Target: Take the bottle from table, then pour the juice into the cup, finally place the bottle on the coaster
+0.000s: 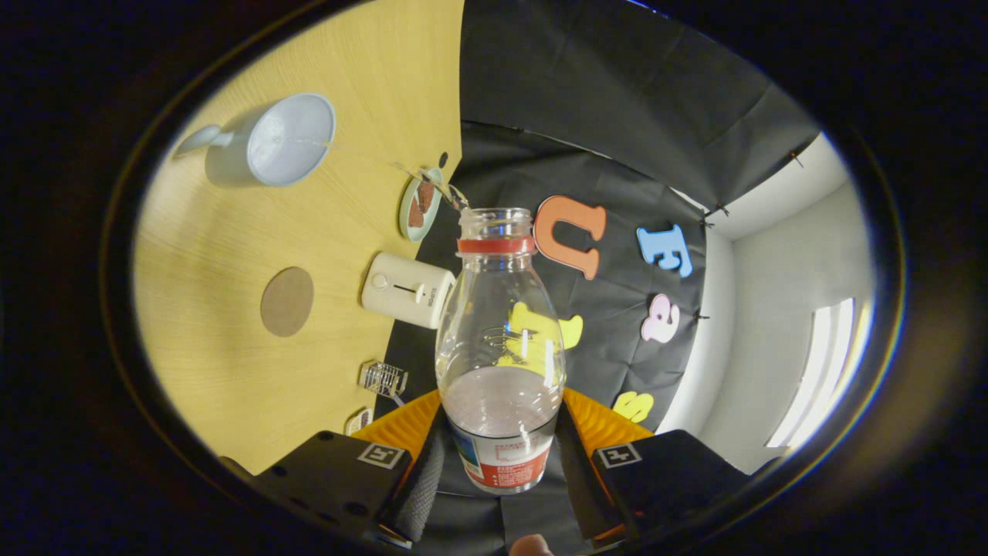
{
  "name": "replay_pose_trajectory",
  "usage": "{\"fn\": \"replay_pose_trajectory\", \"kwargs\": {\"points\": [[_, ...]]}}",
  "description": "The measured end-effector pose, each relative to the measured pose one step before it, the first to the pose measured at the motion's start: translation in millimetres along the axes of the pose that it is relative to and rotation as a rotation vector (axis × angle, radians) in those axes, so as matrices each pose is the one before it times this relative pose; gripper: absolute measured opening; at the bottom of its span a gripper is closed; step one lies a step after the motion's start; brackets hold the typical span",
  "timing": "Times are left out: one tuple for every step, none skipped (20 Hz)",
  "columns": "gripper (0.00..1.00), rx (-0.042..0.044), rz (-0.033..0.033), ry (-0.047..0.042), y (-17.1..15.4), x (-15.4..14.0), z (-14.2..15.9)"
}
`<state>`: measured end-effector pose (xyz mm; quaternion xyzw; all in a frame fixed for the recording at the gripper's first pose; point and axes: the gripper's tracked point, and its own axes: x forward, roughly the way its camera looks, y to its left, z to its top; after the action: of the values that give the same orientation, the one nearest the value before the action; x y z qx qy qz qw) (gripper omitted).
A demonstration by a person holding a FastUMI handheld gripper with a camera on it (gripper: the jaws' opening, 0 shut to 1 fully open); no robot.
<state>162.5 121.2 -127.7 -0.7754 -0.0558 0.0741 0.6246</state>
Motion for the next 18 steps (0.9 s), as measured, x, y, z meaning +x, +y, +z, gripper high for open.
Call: {"fn": "replay_pose_trajectory", "kwargs": {"points": [[0.75,-0.00319,-0.00090,0.00073,-1.36,0.31,-0.11],[0.75,-0.00191,-0.00004,-0.00028,-0.45,0.79,-0.15],[0.75,-0.00183,-0.00022,-0.00096,-0.73,0.38,0.37],[0.76,-0.00510,-0.00054,-0.00022,-0.29,0.38,-0.05],[0.76,-0.00542,-0.00326,-0.00159,-0.75,-0.86,0.60],[0.76,-0.00566,-0.00197,-0.00107,-0.86,-0.06,-0.01],[0.76,-0.00412,0.00038,-0.00122,-0.23,-0.73,0.21],[0.75,-0.00181,0.00041,0.00148,-0.17,0.85,0.38],[0.76,-0.00004,0.00189,0.00010,0.02,-1.07,-0.03],[0.76,-0.00252,0.00083,0.00019,-0.42,0.58,0.26],[0.76,-0.00538,-0.00185,0.00095,-1.66,-0.22,0.44],[0.75,-0.00338,-0.00370,-0.00143,-0.94,0.55,0.12],[0.76,-0.00251,0.00033,0.00060,-1.19,0.25,-0.25],[0.76,-0.00333,-0.00068,-0.00041,-0.91,-0.21,-0.13],[0.75,-0.00616,-0.00177,-0.00206,-1.25,0.29,0.54],[0.76,-0.00407,-0.00104,-0.00050,-1.02,-0.11,0.33],[0.76,-0.00329,-0.00032,0.00022,-0.56,-0.25,0.34],[0.76,-0.00041,0.00067,-0.00006,0.39,-0.10,-0.71]]}}
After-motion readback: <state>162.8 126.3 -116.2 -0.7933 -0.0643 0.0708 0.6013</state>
